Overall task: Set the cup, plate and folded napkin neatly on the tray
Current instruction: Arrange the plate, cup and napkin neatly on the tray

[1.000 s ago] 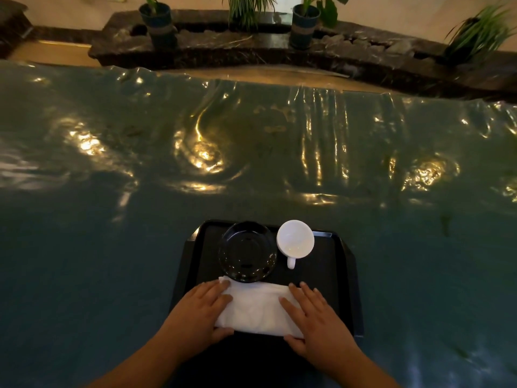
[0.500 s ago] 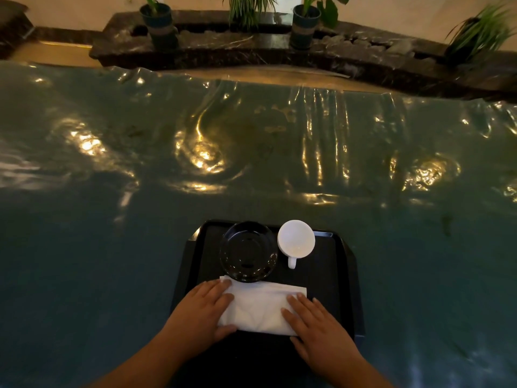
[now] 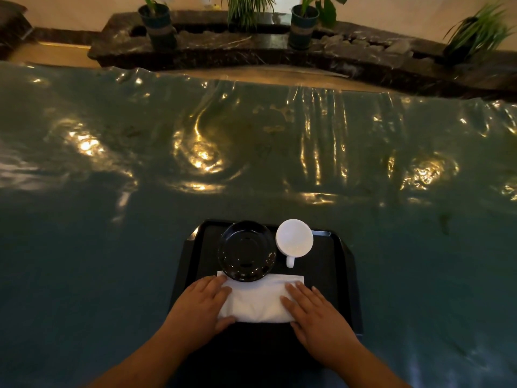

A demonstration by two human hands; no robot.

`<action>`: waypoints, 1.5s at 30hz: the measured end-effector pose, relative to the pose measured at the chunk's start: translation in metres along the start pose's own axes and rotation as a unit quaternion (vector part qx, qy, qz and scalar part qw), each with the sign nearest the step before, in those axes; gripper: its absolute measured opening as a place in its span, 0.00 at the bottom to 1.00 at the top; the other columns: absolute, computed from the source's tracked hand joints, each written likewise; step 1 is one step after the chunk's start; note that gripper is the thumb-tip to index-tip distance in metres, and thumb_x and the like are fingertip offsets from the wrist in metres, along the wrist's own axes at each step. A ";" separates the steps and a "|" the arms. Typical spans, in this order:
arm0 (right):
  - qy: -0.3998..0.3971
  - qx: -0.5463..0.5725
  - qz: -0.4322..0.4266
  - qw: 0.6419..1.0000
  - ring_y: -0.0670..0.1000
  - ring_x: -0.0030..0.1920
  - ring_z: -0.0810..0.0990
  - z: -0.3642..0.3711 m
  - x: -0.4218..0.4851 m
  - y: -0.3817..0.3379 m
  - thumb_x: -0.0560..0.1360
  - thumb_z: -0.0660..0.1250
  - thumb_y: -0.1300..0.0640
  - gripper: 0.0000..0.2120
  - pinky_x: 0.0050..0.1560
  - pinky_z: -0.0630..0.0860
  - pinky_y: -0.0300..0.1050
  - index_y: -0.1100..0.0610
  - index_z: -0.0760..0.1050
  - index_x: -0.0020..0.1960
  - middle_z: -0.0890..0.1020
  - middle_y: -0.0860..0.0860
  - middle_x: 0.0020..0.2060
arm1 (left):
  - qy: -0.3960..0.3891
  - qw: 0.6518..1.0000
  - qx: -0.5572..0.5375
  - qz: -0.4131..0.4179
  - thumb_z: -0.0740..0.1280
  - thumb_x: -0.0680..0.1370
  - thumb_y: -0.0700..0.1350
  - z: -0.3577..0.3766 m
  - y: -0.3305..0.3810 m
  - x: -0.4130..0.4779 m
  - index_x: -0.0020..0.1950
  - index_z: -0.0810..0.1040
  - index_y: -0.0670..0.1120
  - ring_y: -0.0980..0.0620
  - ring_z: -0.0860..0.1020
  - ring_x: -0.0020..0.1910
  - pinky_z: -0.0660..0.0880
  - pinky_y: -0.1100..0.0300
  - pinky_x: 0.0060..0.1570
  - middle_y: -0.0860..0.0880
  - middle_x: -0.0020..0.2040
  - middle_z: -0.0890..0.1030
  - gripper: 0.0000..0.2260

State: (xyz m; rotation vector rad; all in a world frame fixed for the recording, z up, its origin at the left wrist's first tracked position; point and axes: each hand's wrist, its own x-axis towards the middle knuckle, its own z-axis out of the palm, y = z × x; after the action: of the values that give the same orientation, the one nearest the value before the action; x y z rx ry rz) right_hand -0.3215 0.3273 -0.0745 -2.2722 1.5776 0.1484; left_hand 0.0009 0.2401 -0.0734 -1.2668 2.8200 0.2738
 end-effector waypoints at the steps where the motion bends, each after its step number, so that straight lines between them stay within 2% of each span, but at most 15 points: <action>1: 0.002 0.000 0.000 1.000 0.56 0.76 0.68 0.000 0.001 0.001 0.77 0.60 0.47 0.26 0.73 0.55 0.54 0.49 0.69 0.75 0.69 0.53 0.76 | 0.006 1.000 0.002 -0.001 0.64 0.73 0.69 -0.002 0.000 0.001 0.61 0.83 0.49 0.44 0.82 0.58 0.80 0.48 0.57 0.45 0.63 0.82 0.28; 4: 0.012 -0.002 -0.002 1.000 0.55 0.76 0.66 -0.001 0.003 0.001 0.78 0.60 0.47 0.27 0.74 0.54 0.53 0.48 0.67 0.76 0.68 0.53 0.77 | 0.018 1.000 0.002 -0.004 0.63 0.73 0.69 -0.005 0.000 0.004 0.60 0.83 0.50 0.45 0.82 0.57 0.80 0.48 0.56 0.45 0.62 0.83 0.27; 6: 0.017 0.000 0.001 1.000 0.55 0.76 0.66 -0.002 0.005 0.000 0.77 0.60 0.47 0.27 0.77 0.59 0.55 0.48 0.68 0.76 0.69 0.52 0.77 | 0.020 1.000 -0.003 -0.008 0.63 0.74 0.68 -0.004 -0.001 0.004 0.60 0.83 0.50 0.45 0.82 0.58 0.79 0.47 0.57 0.44 0.62 0.83 0.27; 8: 0.018 0.007 0.005 1.000 0.55 0.76 0.67 -0.004 0.007 -0.003 0.77 0.60 0.47 0.27 0.74 0.67 0.57 0.48 0.69 0.75 0.70 0.53 0.76 | 0.020 1.000 -0.003 -0.010 0.64 0.73 0.68 -0.002 -0.003 0.003 0.60 0.82 0.50 0.45 0.82 0.58 0.79 0.47 0.58 0.44 0.63 0.82 0.27; 13: 0.020 0.021 0.012 1.000 0.56 0.75 0.69 -0.001 0.010 -0.004 0.75 0.61 0.48 0.27 0.70 0.71 0.60 0.49 0.68 0.75 0.70 0.54 0.76 | 0.014 0.999 -0.017 -0.026 0.67 0.70 0.68 -0.004 -0.004 0.002 0.60 0.83 0.50 0.45 0.82 0.58 0.79 0.48 0.57 0.46 0.63 0.82 0.28; 17: 0.029 0.027 0.007 0.999 0.56 0.75 0.68 -0.001 0.011 -0.006 0.75 0.63 0.47 0.30 0.70 0.70 0.60 0.48 0.66 0.76 0.69 0.53 0.76 | 0.014 0.999 -0.021 -0.028 0.68 0.69 0.69 -0.007 -0.003 0.002 0.59 0.83 0.50 0.45 0.82 0.57 0.80 0.49 0.55 0.46 0.63 0.82 0.28; 21: 0.053 0.033 0.030 0.998 0.54 0.77 0.65 -0.002 0.010 -0.007 0.77 0.63 0.43 0.31 0.76 0.61 0.56 0.47 0.62 0.79 0.66 0.52 0.78 | 0.016 0.999 -0.031 -0.030 0.67 0.70 0.70 -0.013 -0.002 0.003 0.59 0.82 0.51 0.47 0.81 0.58 0.81 0.50 0.52 0.48 0.63 0.82 0.28; 23: 0.062 0.020 0.041 0.997 0.55 0.76 0.67 -0.003 0.011 -0.006 0.78 0.61 0.43 0.29 0.78 0.59 0.54 0.49 0.65 0.77 0.68 0.53 0.77 | 0.010 0.999 -0.037 -0.034 0.66 0.72 0.70 -0.013 -0.003 0.004 0.60 0.81 0.51 0.47 0.80 0.59 0.81 0.50 0.51 0.48 0.64 0.81 0.27; 26: 0.054 -0.008 0.036 0.998 0.58 0.72 0.73 -0.005 0.014 -0.002 0.76 0.60 0.43 0.27 0.72 0.68 0.57 0.52 0.72 0.73 0.72 0.55 0.74 | -0.006 0.998 -0.049 -0.037 0.65 0.74 0.68 -0.010 -0.005 0.003 0.62 0.80 0.51 0.46 0.80 0.60 0.81 0.50 0.53 0.47 0.65 0.80 0.27; 31: 0.063 -0.021 0.049 0.997 0.57 0.71 0.74 -0.004 0.010 -0.001 0.76 0.60 0.43 0.27 0.69 0.69 0.57 0.53 0.75 0.71 0.71 0.54 0.75 | -0.028 0.997 -0.051 -0.044 0.64 0.73 0.68 -0.011 -0.004 0.003 0.63 0.80 0.50 0.46 0.80 0.59 0.81 0.50 0.53 0.47 0.65 0.80 0.28; 34: 0.064 -0.005 0.060 0.996 0.57 0.72 0.73 -0.002 0.008 -0.004 0.76 0.61 0.43 0.28 0.70 0.70 0.57 0.53 0.74 0.72 0.69 0.53 0.76 | -0.032 0.997 -0.041 -0.051 0.64 0.71 0.69 -0.013 -0.003 0.005 0.62 0.80 0.49 0.45 0.80 0.57 0.82 0.49 0.50 0.47 0.63 0.80 0.30; 37: 0.058 0.002 0.065 0.996 0.58 0.73 0.72 -0.003 0.009 -0.005 0.76 0.62 0.43 0.28 0.70 0.69 0.57 0.52 0.71 0.74 0.68 0.53 0.77 | -0.036 0.994 -0.036 -0.098 0.67 0.67 0.71 -0.016 -0.003 0.006 0.65 0.78 0.46 0.43 0.78 0.55 0.81 0.48 0.49 0.44 0.62 0.77 0.36; 41: 0.044 0.024 0.075 0.996 0.58 0.73 0.72 -0.006 0.011 -0.006 0.75 0.63 0.44 0.31 0.70 0.70 0.57 0.51 0.67 0.76 0.69 0.53 0.77 | -0.062 0.991 -0.021 -0.118 0.68 0.63 0.73 -0.017 0.000 0.013 0.66 0.74 0.47 0.40 0.79 0.58 0.81 0.45 0.49 0.39 0.69 0.75 0.41; 45: 0.036 0.027 0.074 0.996 0.58 0.73 0.71 -0.005 0.011 -0.005 0.75 0.63 0.44 0.31 0.71 0.69 0.57 0.51 0.65 0.77 0.67 0.53 0.78 | -0.080 0.990 -0.014 -0.117 0.68 0.61 0.74 -0.020 0.000 0.017 0.64 0.76 0.48 0.40 0.80 0.57 0.81 0.46 0.48 0.39 0.69 0.75 0.41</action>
State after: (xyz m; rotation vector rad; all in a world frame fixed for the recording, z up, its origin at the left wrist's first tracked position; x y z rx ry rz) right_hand -0.3134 0.3174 -0.0714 -2.1419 1.7664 0.0629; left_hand -0.0100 0.2237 -0.0556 -1.4914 2.5147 0.3855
